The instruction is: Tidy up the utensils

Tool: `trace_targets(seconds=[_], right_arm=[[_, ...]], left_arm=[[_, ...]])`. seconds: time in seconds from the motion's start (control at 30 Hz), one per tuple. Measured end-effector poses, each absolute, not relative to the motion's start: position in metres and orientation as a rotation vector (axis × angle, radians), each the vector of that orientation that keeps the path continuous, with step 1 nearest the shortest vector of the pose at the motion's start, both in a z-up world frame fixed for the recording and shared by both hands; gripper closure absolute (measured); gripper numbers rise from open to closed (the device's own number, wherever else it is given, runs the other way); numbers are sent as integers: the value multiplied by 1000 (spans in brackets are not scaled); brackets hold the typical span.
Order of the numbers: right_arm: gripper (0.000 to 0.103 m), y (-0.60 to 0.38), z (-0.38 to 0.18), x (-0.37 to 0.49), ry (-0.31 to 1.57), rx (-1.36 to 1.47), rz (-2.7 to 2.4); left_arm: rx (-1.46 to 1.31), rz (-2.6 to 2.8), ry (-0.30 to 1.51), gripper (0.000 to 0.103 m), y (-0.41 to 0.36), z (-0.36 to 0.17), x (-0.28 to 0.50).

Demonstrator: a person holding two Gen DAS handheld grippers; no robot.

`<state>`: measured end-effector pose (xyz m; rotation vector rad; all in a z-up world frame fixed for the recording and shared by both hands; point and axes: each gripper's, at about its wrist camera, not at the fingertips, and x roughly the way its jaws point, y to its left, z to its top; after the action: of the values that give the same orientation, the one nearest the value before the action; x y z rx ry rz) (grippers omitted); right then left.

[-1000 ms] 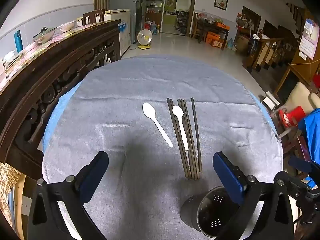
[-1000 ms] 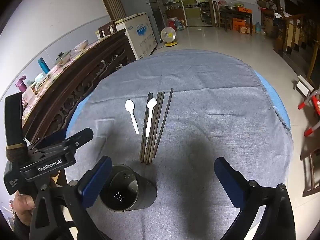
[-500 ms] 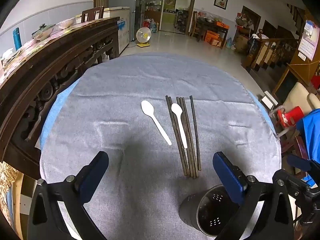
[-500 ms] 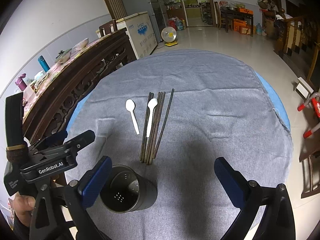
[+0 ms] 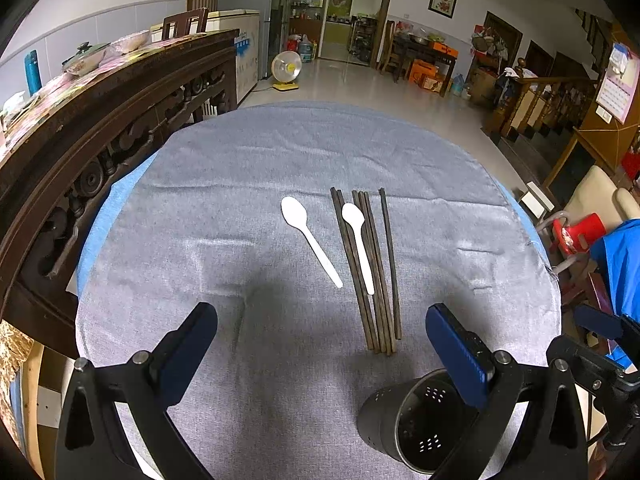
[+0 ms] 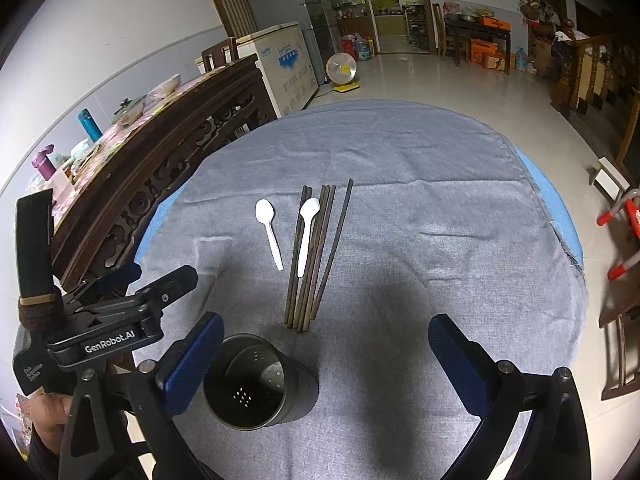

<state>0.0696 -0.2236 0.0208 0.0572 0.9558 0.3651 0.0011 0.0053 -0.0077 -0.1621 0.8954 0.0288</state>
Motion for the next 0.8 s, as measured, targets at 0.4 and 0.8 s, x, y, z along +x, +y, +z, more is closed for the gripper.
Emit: trace_targets(seconds=[0.4, 0.8], right_arm=[[0, -220, 21, 72, 958, 50, 371], [0, -217, 21, 72, 958, 47, 375]], left_arm=[[-167, 29, 898, 0, 7, -8, 2], [-169, 28, 898, 0, 6, -8, 2]])
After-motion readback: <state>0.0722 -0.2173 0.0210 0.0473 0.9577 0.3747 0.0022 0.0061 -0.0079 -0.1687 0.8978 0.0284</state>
